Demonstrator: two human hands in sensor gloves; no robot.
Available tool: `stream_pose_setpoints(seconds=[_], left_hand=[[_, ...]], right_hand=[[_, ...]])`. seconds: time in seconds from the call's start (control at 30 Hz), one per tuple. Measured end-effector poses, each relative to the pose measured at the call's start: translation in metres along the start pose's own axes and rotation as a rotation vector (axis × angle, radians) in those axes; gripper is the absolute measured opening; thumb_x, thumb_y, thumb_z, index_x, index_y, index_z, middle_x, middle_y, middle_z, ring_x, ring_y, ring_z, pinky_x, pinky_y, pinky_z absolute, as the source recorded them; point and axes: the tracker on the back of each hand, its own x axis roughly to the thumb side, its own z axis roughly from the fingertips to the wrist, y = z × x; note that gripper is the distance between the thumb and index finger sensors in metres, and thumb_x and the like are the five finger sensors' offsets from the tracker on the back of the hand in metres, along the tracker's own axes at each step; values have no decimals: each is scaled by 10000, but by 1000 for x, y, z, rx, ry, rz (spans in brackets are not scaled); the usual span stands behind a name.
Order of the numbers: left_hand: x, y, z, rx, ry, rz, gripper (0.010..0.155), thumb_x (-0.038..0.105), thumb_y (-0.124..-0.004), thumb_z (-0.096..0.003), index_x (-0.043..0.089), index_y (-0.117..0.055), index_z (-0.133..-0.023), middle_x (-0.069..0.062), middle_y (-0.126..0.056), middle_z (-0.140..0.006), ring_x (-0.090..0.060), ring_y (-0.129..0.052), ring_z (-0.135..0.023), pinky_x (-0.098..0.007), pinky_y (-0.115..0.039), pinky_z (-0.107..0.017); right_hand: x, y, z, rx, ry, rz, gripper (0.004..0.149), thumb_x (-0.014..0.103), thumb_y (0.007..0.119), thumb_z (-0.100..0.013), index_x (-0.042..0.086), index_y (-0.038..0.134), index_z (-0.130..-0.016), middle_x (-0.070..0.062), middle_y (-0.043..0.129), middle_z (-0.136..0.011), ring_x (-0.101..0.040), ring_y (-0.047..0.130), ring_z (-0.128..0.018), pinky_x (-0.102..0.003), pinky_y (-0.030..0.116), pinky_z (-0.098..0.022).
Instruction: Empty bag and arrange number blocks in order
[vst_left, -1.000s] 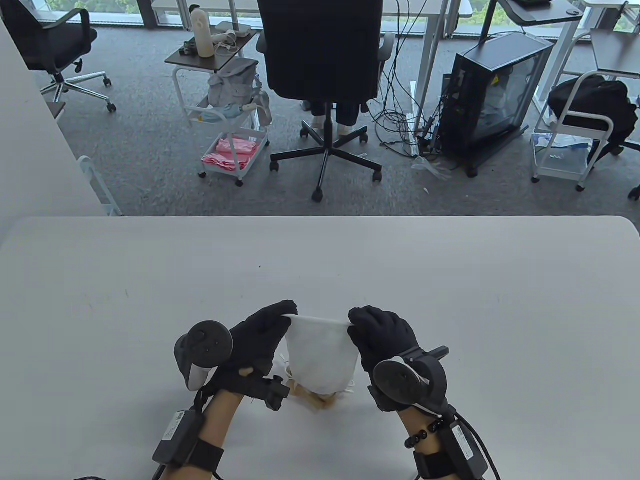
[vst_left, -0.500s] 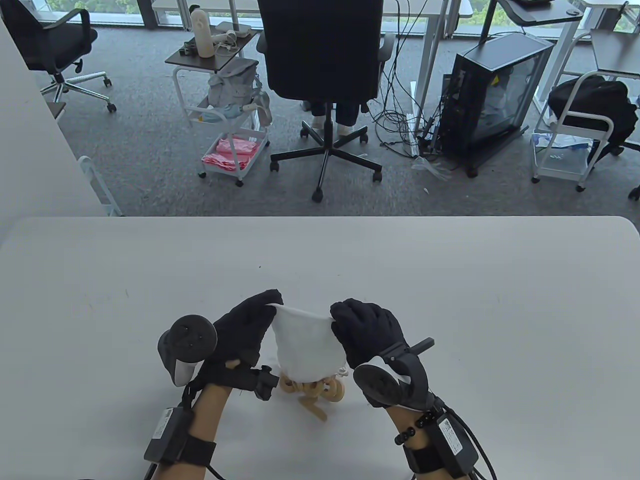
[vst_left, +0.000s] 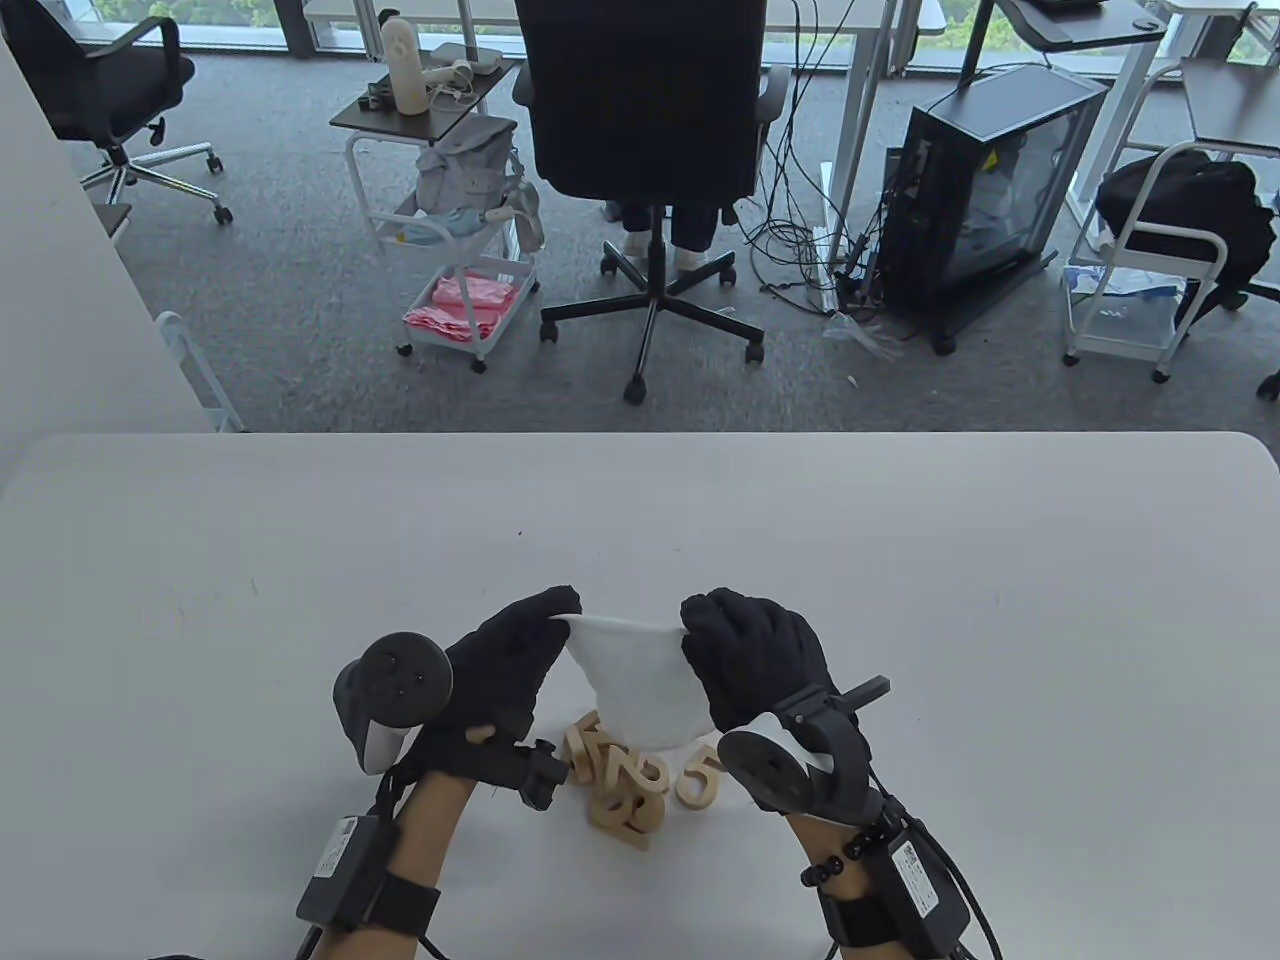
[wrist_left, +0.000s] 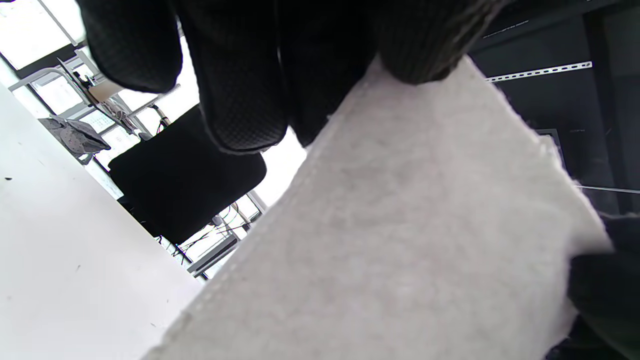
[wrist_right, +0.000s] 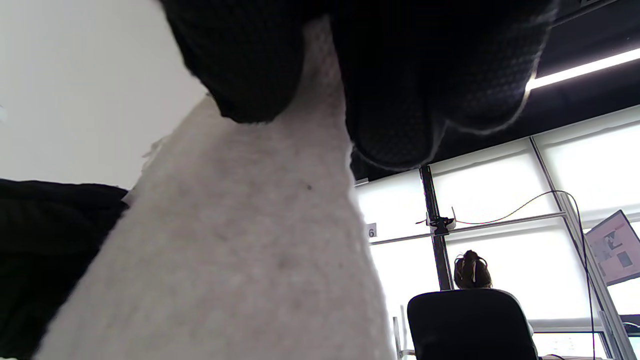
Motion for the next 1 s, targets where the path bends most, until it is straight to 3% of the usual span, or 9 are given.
stream_pose_setpoints(seconds=[0.17, 0.33, 0.4, 0.53, 0.6, 0.67, 0.73, 0.77, 1.0], left_hand=[[4, -2, 0, -47, -19, 5, 482, 432, -720, -549, 242, -790, -986, -77, -904, -952, -370, -991, -850, -635, -749, -656], [-9, -13, -1, -243, 17, 38, 822, 591, -694, -517, 120, -475, -1154, -230, -609, -1129, -523, -733, -1009, -713, -622, -692], [-13, -18, 0, -368, -2, 38, 933, 654, -671, -491, 89, -380, -1174, -269, -484, -1168, -590, -618, -1038, -752, -555, -695], [-13, -24, 3, -443, -15, 46, 996, 696, -665, -459, 73, -364, -1175, -284, -460, -1175, -600, -606, -1042, -775, -539, -688], [-14, -29, 5, -459, -2, 63, 955, 681, -678, -467, 80, -429, -1165, -269, -530, -1158, -590, -656, -1022, -781, -550, -678], [-15, -32, 7, -453, 4, 77, 786, 613, -712, -504, 137, -591, -1116, -216, -664, -1112, -552, -750, -985, -769, -587, -670], [-15, -28, 10, -347, 54, 72, 503, 495, -716, -548, 212, -816, -952, -144, -822, -1007, -485, -882, -891, -727, -648, -660], [-15, -23, 10, -307, 60, 62, 448, 473, -713, -555, 222, -866, -893, -114, -885, -941, -431, -942, -835, -701, -682, -650], [-20, 4, 11, -267, 191, 94, 435, 437, -739, -549, 154, -919, -826, -19, -1014, -602, -233, -1078, -481, -582, -808, -576]], right_hand=[[-7, -5, -2, 7, 36, 19, 340, 288, 870, -483, 181, 883, -806, -98, 964, -778, -305, 1029, -611, -484, 900, -492], [-22, -4, -2, 44, 150, -113, 340, 285, 866, -484, 174, 885, -806, -99, 974, -741, -282, 1038, -565, -466, 911, -462], [-34, 0, -1, 57, 227, -223, 343, 282, 862, -487, 168, 881, -810, -100, 978, -724, -268, 1039, -543, -457, 914, -448], [-56, 12, 3, 134, 383, -526, 347, 272, 854, -493, 158, 874, -820, -105, 973, -720, -268, 1034, -535, -457, 912, -442], [-64, 18, 6, 160, 442, -668, 347, 269, 850, -498, 155, 871, -825, -108, 969, -722, -267, 1032, -534, -456, 910, -441], [-69, 24, 8, 181, 485, -753, 348, 267, 849, -500, 155, 869, -828, -109, 969, -721, -264, 1031, -530, -455, 910, -438], [-74, 29, 10, 202, 512, -787, 351, 265, 845, -503, 148, 866, -834, -108, 967, -722, -265, 1029, -530, -454, 909, -437], [-77, 30, 11, 203, 523, -783, 354, 265, 844, -505, 146, 862, -838, -106, 967, -721, -264, 1029, -528, -453, 909, -435], [-77, 48, 18, 274, 573, -875, 428, 254, 819, -524, 99, 802, -923, -104, 950, -754, -275, 1023, -555, -455, 903, -450]])
